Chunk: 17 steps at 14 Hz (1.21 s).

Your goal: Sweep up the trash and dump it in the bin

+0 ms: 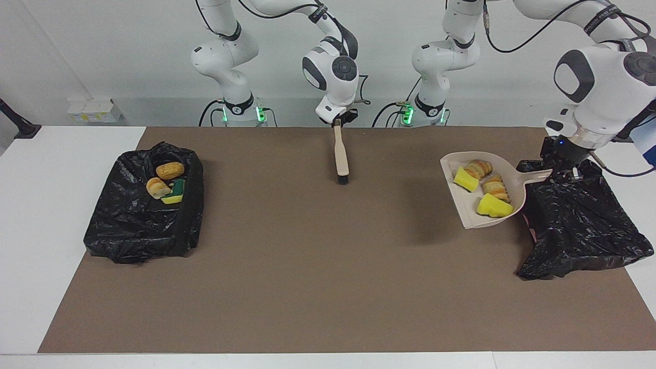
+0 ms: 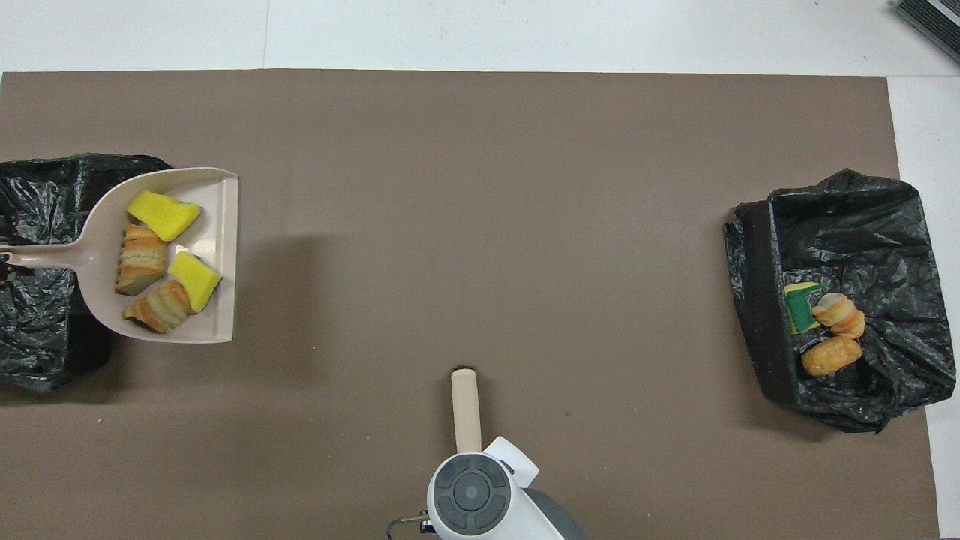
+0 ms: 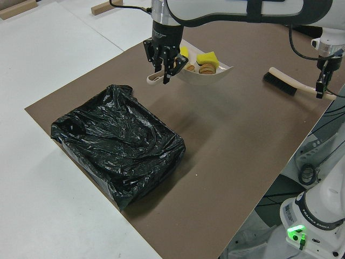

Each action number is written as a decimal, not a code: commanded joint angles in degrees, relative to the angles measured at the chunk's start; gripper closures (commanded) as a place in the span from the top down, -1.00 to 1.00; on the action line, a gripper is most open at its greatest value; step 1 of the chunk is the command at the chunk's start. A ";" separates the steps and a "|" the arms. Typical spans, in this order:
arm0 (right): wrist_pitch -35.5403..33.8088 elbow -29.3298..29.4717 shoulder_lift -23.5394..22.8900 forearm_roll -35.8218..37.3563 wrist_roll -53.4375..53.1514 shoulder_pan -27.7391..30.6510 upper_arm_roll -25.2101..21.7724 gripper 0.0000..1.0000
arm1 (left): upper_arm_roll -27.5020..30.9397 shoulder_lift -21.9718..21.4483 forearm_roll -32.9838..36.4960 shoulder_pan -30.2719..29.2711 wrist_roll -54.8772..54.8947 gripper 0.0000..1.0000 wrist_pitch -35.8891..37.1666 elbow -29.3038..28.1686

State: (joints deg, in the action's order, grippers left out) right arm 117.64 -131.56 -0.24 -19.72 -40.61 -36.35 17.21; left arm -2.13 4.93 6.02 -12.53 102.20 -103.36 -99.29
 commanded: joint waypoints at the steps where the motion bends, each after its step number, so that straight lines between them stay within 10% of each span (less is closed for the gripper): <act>1: 1.45 -0.45 -0.55 -2.16 0.53 1.54 -0.07 0.50 | -0.60 0.43 -0.58 -5.64 9.65 -1.00 -2.45 1.11; 4: 1.45 2.53 -1.52 -2.16 -0.09 4.25 -0.34 1.00 | -0.51 0.52 0.47 -11.62 19.16 -1.00 -8.07 1.02; 10: -1.79 7.71 3.39 5.46 0.44 14.70 -0.86 1.00 | 0.81 2.80 20.47 -14.80 11.38 -1.00 -14.59 3.65; 17: -20.15 27.65 3.58 9.79 10.43 30.79 -1.30 1.00 | 0.72 1.75 45.55 -12.43 -11.49 -1.00 -16.88 2.69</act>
State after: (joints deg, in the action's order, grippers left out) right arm 102.55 -109.27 3.95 -11.09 -34.62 -9.32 15.64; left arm -2.20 6.88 47.78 -26.73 94.11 -120.14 -97.27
